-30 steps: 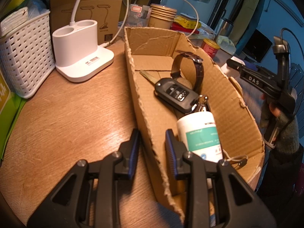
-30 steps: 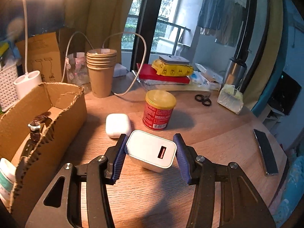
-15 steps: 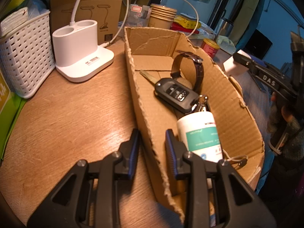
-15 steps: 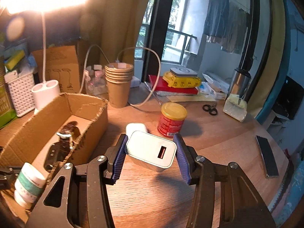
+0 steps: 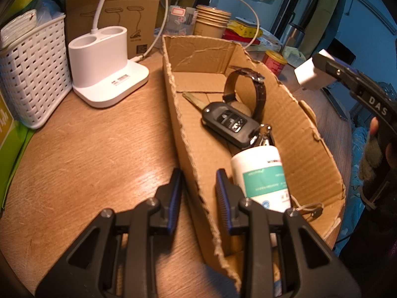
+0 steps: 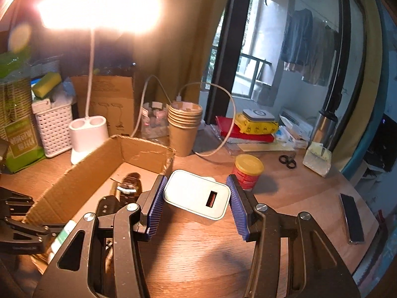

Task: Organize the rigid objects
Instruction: 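Grasp the white charger with the right gripper and lift it, then carry the white charger into the cardboard box and open the right gripper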

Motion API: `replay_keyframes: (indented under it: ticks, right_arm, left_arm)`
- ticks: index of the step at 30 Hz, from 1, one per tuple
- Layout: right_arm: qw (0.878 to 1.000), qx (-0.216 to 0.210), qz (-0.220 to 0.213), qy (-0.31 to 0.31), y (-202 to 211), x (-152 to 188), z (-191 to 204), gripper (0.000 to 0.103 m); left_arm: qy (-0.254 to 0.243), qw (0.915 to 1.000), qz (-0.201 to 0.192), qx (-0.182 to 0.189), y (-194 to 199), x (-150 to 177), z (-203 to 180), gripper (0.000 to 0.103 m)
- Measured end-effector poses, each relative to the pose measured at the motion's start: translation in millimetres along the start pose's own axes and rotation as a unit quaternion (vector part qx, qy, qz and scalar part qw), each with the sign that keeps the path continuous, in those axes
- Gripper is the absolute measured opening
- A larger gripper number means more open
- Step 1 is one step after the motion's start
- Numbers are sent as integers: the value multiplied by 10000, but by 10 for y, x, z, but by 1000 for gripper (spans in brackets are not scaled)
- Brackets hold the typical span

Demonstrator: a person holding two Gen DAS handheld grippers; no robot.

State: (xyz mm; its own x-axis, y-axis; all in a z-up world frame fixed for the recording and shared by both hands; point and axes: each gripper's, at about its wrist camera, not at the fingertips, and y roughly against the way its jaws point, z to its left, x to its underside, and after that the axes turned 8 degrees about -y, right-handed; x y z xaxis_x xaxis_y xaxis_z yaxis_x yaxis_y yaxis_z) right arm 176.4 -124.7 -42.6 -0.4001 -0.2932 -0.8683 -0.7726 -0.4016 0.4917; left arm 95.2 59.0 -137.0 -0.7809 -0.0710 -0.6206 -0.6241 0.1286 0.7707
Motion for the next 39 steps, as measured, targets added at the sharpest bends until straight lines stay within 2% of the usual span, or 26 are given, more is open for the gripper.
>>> replay_keyframes:
  ticks: [11,17,26,39]
  right_arm:
    - [9981,-402,-339,332,255,-130,395,52]
    - [9952,-712,-347,579,265,-130,673,52]
    - [9908,-1168,-58,676,118,-33,919,52]
    - [9876,-1363,454,634,-107,82,956,52]
  left_arm:
    - [0,10000,0,0,0,-1,0,30]
    - [1,10000,0,1,-1,-1,-1,30]
    - [1,10000,0,1,-1,0,0,30]
    - [1,10000,0,0,0,1,-1,30]
